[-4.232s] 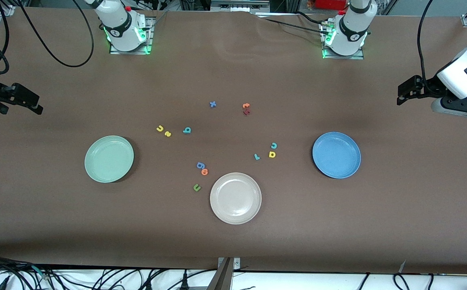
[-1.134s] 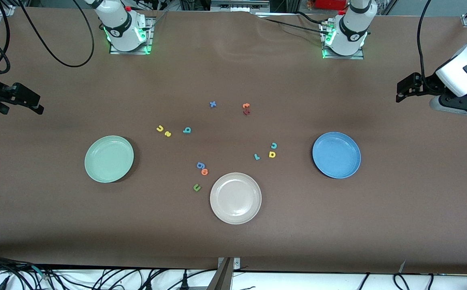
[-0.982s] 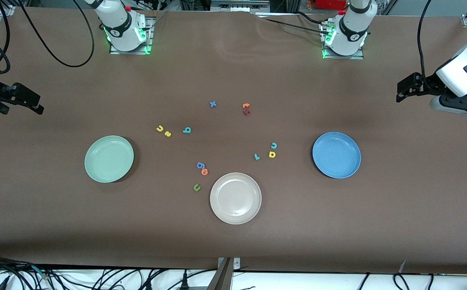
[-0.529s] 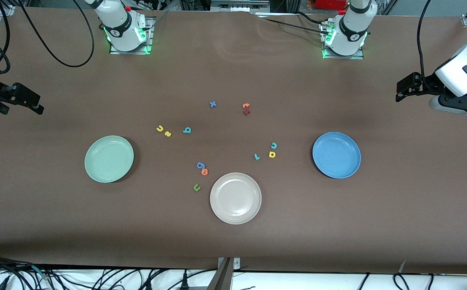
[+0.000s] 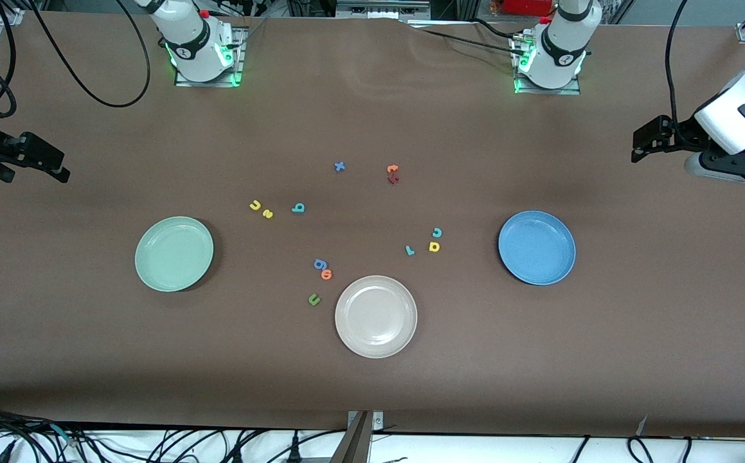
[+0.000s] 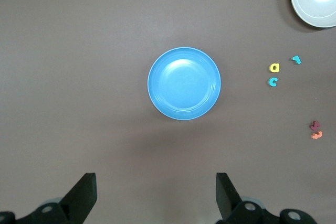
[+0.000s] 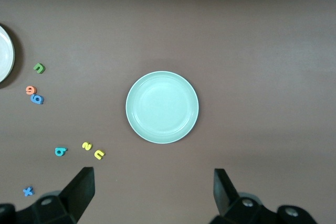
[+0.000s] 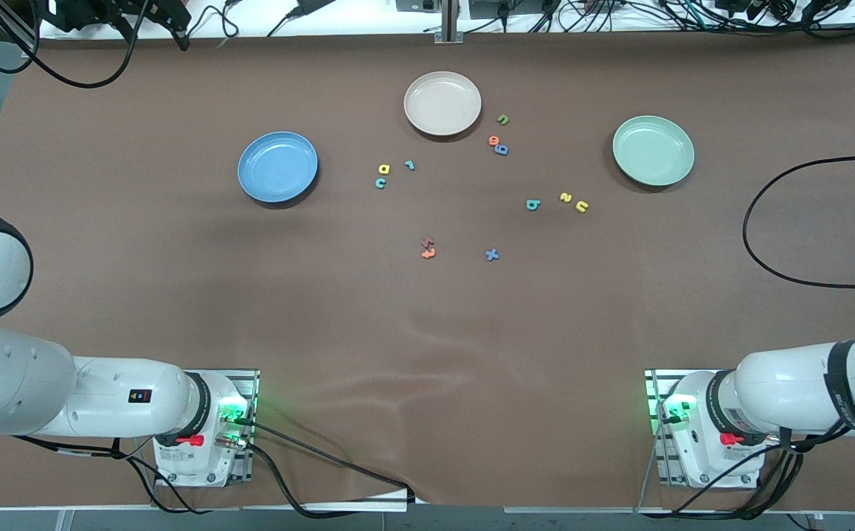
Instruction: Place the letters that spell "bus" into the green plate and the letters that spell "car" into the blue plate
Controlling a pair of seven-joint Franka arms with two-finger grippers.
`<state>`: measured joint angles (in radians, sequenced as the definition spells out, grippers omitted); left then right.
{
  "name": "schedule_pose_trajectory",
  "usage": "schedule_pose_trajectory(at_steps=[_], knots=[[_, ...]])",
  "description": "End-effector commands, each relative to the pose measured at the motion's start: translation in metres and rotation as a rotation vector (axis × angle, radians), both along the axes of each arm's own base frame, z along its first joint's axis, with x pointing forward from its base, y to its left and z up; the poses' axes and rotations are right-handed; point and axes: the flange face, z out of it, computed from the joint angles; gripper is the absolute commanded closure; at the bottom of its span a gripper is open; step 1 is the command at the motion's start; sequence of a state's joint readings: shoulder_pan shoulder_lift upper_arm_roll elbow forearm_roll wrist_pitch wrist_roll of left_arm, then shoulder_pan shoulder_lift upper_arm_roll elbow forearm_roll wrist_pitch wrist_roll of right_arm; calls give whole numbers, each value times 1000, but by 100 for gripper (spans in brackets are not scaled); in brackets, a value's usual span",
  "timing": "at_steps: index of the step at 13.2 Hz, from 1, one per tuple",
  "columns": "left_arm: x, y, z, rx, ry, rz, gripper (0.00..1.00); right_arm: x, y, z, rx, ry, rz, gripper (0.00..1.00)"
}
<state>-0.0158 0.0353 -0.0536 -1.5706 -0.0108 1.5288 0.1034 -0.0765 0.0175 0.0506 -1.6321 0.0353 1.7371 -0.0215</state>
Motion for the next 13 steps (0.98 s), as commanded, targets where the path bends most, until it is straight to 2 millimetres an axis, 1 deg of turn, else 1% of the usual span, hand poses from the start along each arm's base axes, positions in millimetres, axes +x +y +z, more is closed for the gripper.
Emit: schedule_pose_trajectory(at_steps=[1,4,6,8,9,10,13], knots=[[0,1,6,23,1,-18,0,3,1,6,11,-6,15,0],[-1,-1,6,22,1,-21,0,3,1,6,11,-6,15,0],[-1,-1,2,18,12,-20,0,3,1,6,13,-6,15,0],[7,-4,-21,17,67,-24,0,3,1,6,16,-6,14,0],[8,-6,-25,13,77,-32,0,3,1,6,17,-6,13,0],[13,-11,-36,13,95,-44,0,3,1,6,16,-6,14,0],[22,-47,-66,17,141,-92,0,4,4,2,13,4,21,0]])
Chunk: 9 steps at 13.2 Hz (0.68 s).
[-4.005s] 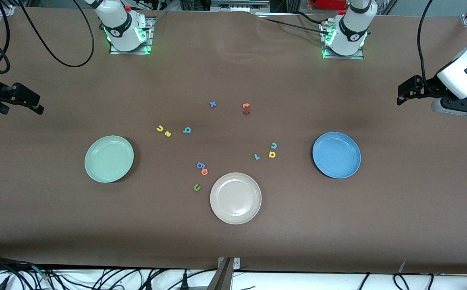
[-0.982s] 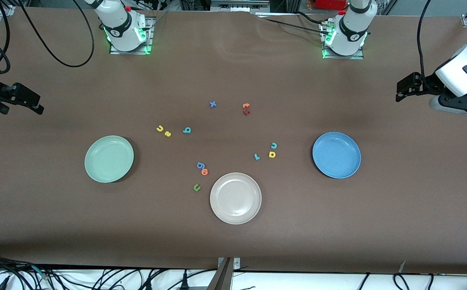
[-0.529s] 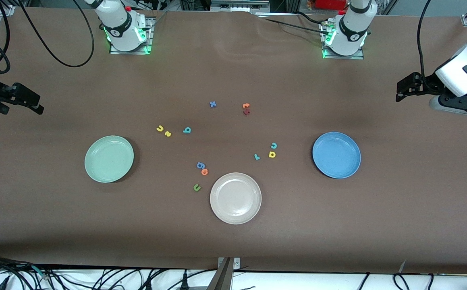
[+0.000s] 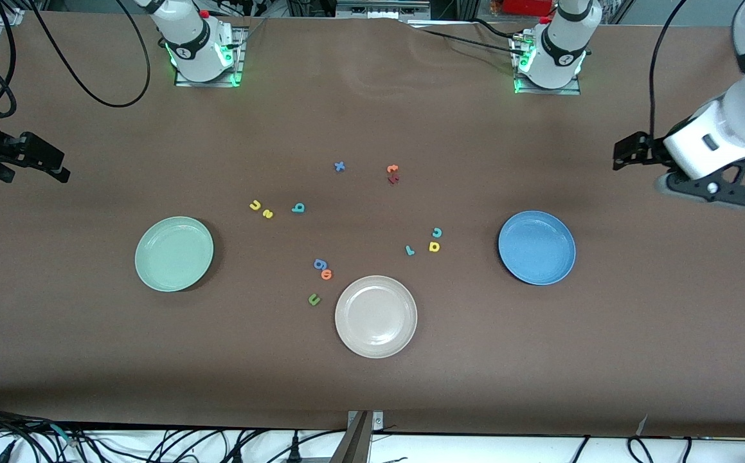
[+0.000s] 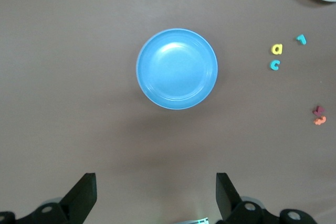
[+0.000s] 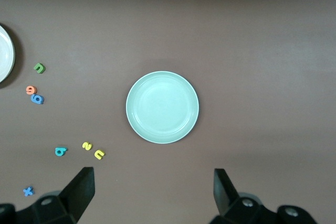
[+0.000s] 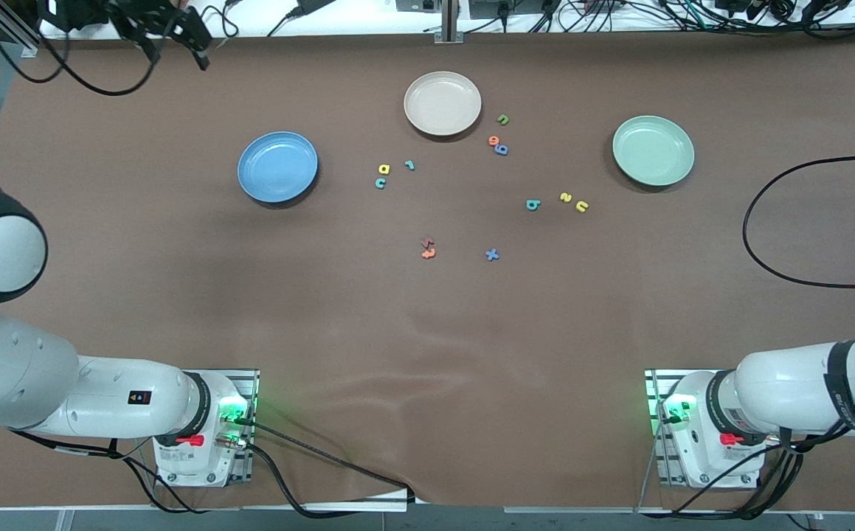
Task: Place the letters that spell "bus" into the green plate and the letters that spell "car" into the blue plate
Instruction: 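Reach the left gripper to the teal c while the right gripper reaches yellow letters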
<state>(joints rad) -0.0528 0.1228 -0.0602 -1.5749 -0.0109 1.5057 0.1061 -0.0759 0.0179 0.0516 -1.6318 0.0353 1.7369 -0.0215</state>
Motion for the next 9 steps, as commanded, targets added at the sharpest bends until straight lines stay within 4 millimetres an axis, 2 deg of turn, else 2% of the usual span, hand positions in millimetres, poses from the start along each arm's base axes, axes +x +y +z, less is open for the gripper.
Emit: schedule_pose_trajectory(at_steps=[1,2,3,4,6,8,9], knots=[[12,-31,-34,16,58,-56,0,4,7,1,10,7,27,0],[22,-51,-71,16,104,-72,0,5,8,-2,8,17,32,0],[33,-73,-99,1,111,-84,0,4,8,-3,6,23,32,0],[44,-98,-125,-1,94,-92,0,4,10,-5,3,28,36,0],[61,-135,-173,-33,20,-102,0,3,11,-9,-7,38,43,0],[67,-173,-220,-99,-13,-106,0,3,16,-18,-36,56,57,0],[65,-190,-238,-100,-22,-101,0,3,16,-29,-39,61,56,0]])
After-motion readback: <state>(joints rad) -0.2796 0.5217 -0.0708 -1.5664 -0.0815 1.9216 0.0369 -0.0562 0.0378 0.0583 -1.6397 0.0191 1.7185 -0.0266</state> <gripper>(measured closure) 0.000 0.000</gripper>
